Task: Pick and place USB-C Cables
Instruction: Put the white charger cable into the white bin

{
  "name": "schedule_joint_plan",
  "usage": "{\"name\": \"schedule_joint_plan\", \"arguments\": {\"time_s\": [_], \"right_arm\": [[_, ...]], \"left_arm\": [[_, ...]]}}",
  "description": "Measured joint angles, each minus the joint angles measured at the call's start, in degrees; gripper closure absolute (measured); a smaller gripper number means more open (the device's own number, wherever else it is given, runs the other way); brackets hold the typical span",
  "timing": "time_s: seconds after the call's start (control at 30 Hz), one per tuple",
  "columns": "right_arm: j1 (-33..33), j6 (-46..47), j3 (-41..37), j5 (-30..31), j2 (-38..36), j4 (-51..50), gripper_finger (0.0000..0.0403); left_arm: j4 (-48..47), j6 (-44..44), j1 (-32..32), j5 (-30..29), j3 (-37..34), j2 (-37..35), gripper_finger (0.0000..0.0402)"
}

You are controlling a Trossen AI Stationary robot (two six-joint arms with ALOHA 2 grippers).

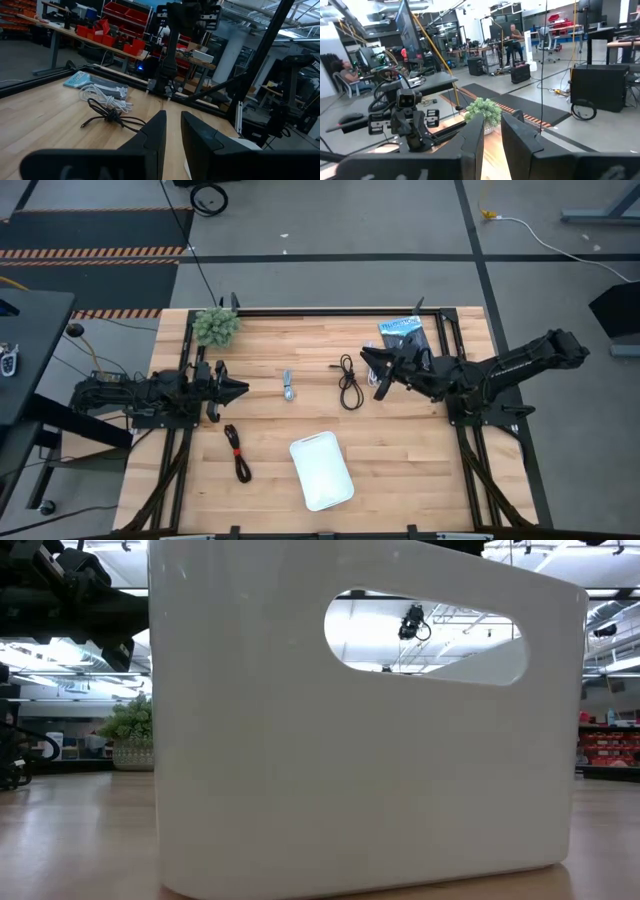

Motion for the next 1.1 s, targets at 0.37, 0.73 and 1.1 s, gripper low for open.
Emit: {"name": "schedule_joint_plan", "arguments": {"time_s": [0.37,0.73,1.1], "right_arm": [[-0.99,3.48,0.0,-0.02,0.0,-0.4,0.033],[-0.99,7.5,0.0,0.83,0.0,-0.48,0.033],[-2.28,8.02,0.0,2.17,0.04,-0.4,0.033]], "left_arm": [[0.01,0.0,0.01,-0.01,-0.01,0.01,0.0335],[0.0,0.0,-0.01,-0.01,-0.01,0.0,0.0335],[0.0,0.0,-0.01,-0.01,-0.01,0.02,0.0335]]}}
